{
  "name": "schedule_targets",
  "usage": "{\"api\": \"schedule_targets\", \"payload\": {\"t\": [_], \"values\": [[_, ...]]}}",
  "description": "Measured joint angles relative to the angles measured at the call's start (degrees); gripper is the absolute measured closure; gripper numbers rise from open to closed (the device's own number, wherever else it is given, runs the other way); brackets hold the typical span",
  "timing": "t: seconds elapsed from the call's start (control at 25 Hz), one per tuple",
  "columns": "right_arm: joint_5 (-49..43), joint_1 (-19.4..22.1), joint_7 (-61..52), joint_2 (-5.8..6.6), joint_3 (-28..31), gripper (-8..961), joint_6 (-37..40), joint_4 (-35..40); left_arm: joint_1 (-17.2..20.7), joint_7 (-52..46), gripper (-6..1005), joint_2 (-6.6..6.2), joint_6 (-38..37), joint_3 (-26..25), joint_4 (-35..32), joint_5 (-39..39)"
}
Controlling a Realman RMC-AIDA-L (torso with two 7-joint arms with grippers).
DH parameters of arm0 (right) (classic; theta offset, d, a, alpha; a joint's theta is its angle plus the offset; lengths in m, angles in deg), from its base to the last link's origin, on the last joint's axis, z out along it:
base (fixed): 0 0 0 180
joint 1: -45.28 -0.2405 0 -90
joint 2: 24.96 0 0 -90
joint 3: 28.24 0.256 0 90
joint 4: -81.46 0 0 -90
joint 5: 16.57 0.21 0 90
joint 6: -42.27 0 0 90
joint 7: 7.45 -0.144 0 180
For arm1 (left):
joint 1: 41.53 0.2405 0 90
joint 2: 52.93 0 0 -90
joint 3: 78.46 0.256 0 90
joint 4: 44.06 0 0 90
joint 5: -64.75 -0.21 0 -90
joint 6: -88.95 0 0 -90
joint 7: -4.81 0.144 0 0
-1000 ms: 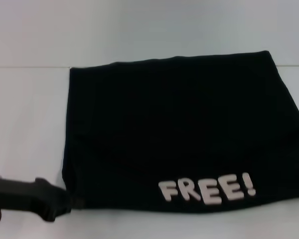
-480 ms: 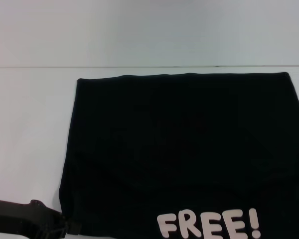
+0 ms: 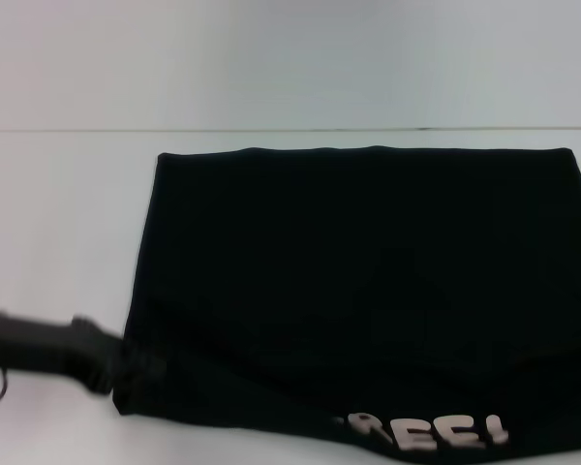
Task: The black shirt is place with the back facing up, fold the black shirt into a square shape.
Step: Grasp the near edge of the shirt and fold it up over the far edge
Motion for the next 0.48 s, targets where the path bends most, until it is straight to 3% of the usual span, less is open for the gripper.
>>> {"api": "schedule_targets", "payload": {"t": [0.28,0.36,0.4,0.48], "values": [[0.1,-6.5,-0.2,0.28,3.8,913,-4.5,-0.4,-9.1,-1.2,991,-3.68,12.3,-1.7,8.7,2.9],[0.1,-8.0,-0.7,0.36,4.5,912,-6.7,-0.5,-10.0,-1.4,991,-3.98,13.5,-1.7,9.5,3.0],[0.1,-8.9,-1.1,0.38,4.8,912,-8.2,-1.0,-12.8,-2.3,991,-4.85,18.7,-1.4,12.3,3.0],[0.2,-10.7,-1.7,0.61,5.2,912,-11.2,-2.4,-14.2,-2.7,991,-5.13,21.9,-1.3,13.7,3.0]]}}
